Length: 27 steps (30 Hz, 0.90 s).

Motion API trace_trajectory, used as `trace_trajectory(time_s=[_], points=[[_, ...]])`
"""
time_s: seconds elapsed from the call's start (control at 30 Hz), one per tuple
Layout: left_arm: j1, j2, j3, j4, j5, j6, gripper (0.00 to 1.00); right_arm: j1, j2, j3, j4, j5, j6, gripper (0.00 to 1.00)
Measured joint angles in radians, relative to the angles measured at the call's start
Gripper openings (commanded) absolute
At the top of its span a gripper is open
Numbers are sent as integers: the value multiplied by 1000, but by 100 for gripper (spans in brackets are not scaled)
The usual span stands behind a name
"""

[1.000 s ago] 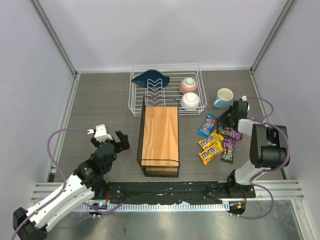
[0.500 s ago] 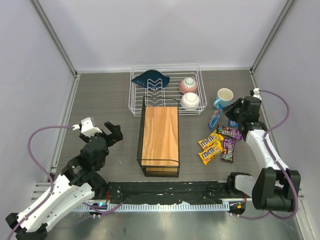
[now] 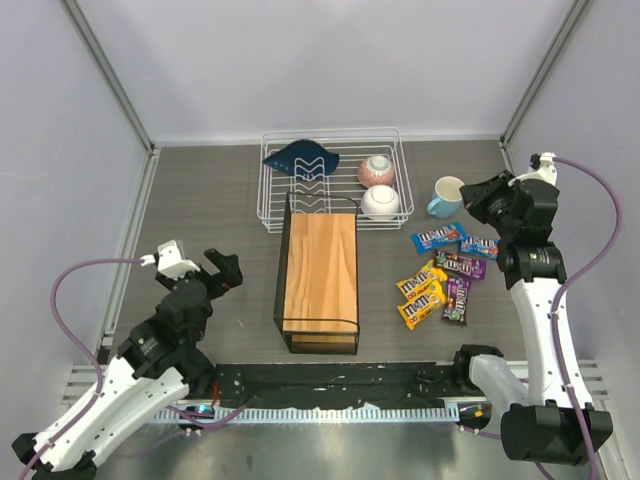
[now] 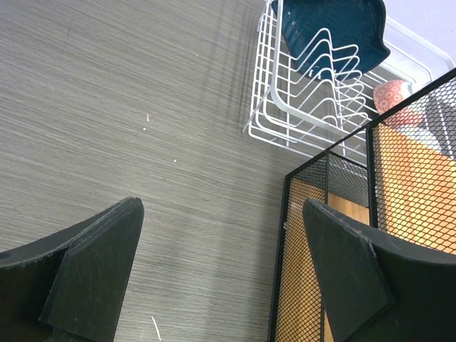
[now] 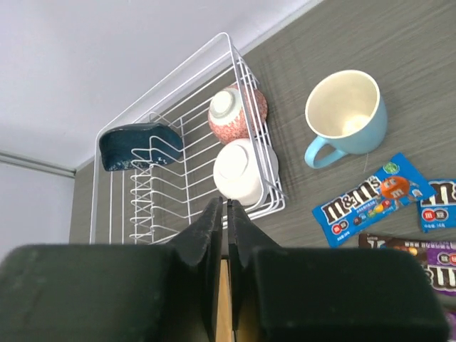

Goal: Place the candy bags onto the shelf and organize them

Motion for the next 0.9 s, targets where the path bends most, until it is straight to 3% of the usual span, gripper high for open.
trace_trajectory(time_s=[0.1, 0.27, 0.5, 0.9], points=[[0, -6, -10, 0, 1, 0, 100, 0, 0, -2, -13, 19, -7, 40], [0, -6, -20, 0, 11, 2, 100, 0, 50, -130, 15, 32, 6, 44], [0, -17, -43, 0, 18, 12, 100, 0, 146, -301, 92, 40, 44, 58], [0, -43, -84, 7, 27, 38, 100, -27, 307, -425, 391, 61, 162, 60]])
